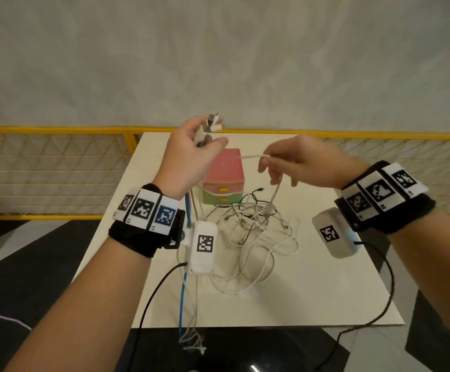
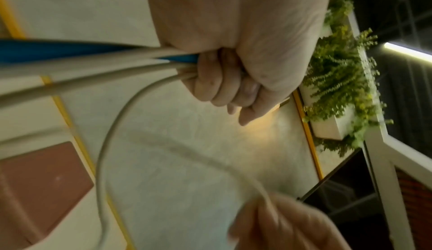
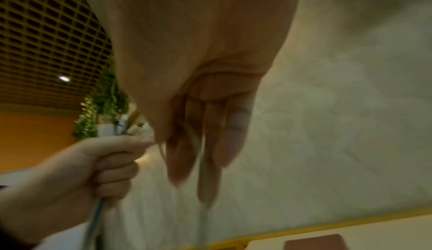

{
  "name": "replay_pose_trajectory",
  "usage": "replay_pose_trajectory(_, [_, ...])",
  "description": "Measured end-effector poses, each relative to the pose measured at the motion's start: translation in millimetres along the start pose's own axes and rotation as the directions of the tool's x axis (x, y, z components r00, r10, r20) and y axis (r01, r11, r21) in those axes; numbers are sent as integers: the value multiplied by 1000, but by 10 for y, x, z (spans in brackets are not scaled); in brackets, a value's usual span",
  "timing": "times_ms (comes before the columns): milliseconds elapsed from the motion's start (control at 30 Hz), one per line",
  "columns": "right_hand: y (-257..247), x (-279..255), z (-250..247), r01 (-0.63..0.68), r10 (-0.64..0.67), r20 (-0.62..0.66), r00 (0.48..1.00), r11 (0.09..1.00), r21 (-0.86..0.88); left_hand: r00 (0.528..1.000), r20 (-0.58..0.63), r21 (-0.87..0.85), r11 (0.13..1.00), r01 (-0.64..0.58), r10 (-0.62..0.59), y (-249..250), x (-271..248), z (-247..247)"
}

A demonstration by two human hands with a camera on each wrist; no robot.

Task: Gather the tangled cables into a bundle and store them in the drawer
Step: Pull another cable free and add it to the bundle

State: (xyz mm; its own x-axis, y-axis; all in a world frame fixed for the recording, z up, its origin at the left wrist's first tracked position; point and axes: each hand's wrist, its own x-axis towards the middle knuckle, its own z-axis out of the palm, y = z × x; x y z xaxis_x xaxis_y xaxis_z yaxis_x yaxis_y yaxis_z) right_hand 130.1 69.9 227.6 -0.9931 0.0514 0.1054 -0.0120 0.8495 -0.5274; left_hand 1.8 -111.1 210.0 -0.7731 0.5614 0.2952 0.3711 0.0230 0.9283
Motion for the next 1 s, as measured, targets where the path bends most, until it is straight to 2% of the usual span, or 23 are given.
replay_pose_trajectory(100, [-292, -258, 19, 38, -11, 315, 949, 996, -80, 1000, -9, -81, 997, 16, -17, 54, -57, -87])
replay_pose_trajectory(167, [-440, -406, 35, 21, 1, 408, 913, 999, -50, 996, 62, -160, 985, 65, -56, 128, -113, -100])
replay_pose_trajectory(200, [-487, -455, 37, 16, -1, 397, 918, 999, -32, 992, 114, -206, 975, 83, -61, 171, -147, -95])
replay_pose_trajectory(267, [-505, -485, 42, 13, -3, 264, 964, 999, -33, 973, 226, -295, 949, 113, -46, 254, -220, -75])
replay_pose_trajectory(367, [-475, -478, 126, 35, -34, 47, 998, 999, -28, 941, 335, -251, 967, 45, 44, 359, -357, -6])
replay_pose_trajectory(467, [-567, -505, 330, 95, -110, 62, 992, 973, 213, 888, 439, -99, 990, -106, 139, 440, -492, 80])
replay_pose_trajectory(567, [-694, -555, 521, 73, -145, 118, 982, 880, 470, 864, 499, 7, 996, -84, 69, 531, -611, 123])
replay_pose_trajectory(633, [-726, -596, 641, 26, -118, 109, 987, 789, 614, 865, 501, 11, 999, -35, 25, 517, -679, 147])
replay_pose_trajectory(700, [-743, -637, 737, -21, -49, 87, 995, 749, 662, 881, 472, -25, 1000, -5, 16, 454, -721, 170])
replay_pose_trajectory(767, [-721, -683, 829, -58, 12, 72, 997, 733, 678, 903, 427, -182, 982, 48, 35, 399, -748, 198])
replay_pose_trajectory(833, [-697, -732, 886, -103, 57, 87, 995, 688, 719, 930, 364, -389, 915, 103, 50, 375, -753, 224])
replay_pose_trajectory(900, [-686, -769, 900, -103, 63, 81, 995, 654, 750, 943, 331, -460, 880, 122, 42, 388, -751, 263])
replay_pose_trajectory(1000, [-692, -776, 886, -44, 30, 33, 999, 628, 777, 946, 323, -434, 887, 161, -13, 429, -781, 334])
